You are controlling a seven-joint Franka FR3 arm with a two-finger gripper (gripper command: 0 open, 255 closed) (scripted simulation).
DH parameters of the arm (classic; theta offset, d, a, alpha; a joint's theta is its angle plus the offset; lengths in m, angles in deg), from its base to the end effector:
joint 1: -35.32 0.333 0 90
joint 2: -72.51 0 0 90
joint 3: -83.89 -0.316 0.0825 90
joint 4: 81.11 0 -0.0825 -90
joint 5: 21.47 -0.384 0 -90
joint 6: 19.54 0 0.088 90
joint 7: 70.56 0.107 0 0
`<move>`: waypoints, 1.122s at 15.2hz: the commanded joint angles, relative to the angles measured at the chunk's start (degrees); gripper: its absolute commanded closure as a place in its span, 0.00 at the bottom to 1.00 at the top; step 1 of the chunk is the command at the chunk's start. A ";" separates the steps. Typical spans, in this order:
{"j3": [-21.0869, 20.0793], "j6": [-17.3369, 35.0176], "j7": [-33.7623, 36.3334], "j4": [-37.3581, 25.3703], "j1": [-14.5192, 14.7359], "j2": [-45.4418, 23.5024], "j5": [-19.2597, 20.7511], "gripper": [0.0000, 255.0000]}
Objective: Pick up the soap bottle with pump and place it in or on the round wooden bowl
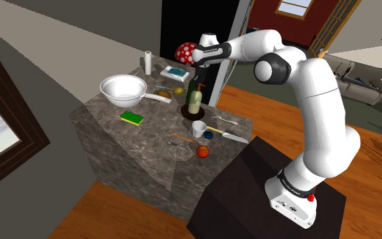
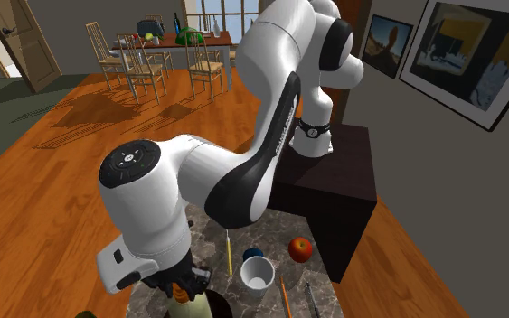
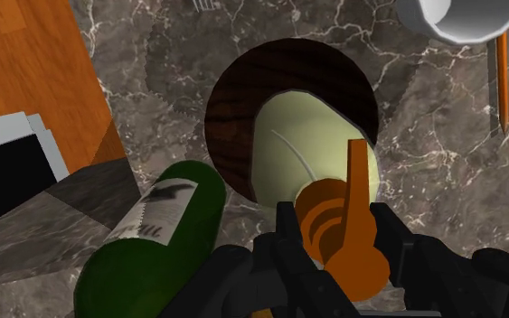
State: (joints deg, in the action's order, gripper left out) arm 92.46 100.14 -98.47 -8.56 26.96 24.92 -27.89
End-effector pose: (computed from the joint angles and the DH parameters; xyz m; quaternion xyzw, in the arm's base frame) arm 0.7268 -0.1860 0.2603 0.9957 0.0920 -0.0020 0.0062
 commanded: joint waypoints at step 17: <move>0.31 -4.97 0.22 -1.97 0.11 3.09 0.40 0.00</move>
State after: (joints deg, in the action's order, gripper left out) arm 92.72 95.69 -98.25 -10.66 27.03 27.44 -27.55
